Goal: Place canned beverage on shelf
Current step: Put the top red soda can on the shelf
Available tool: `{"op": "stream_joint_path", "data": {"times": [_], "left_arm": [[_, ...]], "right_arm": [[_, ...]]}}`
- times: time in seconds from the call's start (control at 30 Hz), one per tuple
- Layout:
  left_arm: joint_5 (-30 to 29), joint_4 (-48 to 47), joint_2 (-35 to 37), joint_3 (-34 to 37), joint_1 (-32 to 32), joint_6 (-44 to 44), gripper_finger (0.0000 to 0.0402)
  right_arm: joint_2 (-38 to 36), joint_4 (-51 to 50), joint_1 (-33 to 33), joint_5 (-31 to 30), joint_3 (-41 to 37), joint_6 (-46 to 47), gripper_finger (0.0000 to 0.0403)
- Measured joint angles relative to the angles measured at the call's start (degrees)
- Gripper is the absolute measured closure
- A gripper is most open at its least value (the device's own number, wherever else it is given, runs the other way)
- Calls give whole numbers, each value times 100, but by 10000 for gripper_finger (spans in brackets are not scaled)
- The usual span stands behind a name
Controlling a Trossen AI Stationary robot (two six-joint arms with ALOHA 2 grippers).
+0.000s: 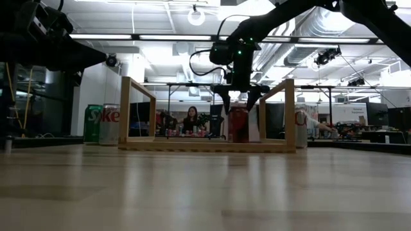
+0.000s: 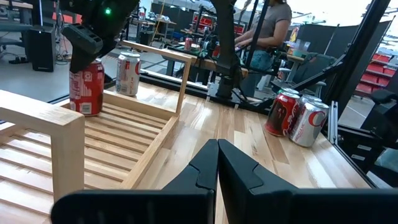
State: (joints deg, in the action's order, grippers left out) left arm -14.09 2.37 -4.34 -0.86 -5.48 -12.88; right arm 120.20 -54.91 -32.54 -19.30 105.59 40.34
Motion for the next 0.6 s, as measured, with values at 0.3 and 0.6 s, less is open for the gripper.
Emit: {"op": "stream_joint_path", "data": {"times": [0.3,0.6], "left_arm": [[0,0,0,0,0,0,398],[0,-2,0,0,0,0,398]], "right_arm": [[3,-255,-61,-391,953,-554,90],[-4,-307,-80,577,1712,-1127,95]]}}
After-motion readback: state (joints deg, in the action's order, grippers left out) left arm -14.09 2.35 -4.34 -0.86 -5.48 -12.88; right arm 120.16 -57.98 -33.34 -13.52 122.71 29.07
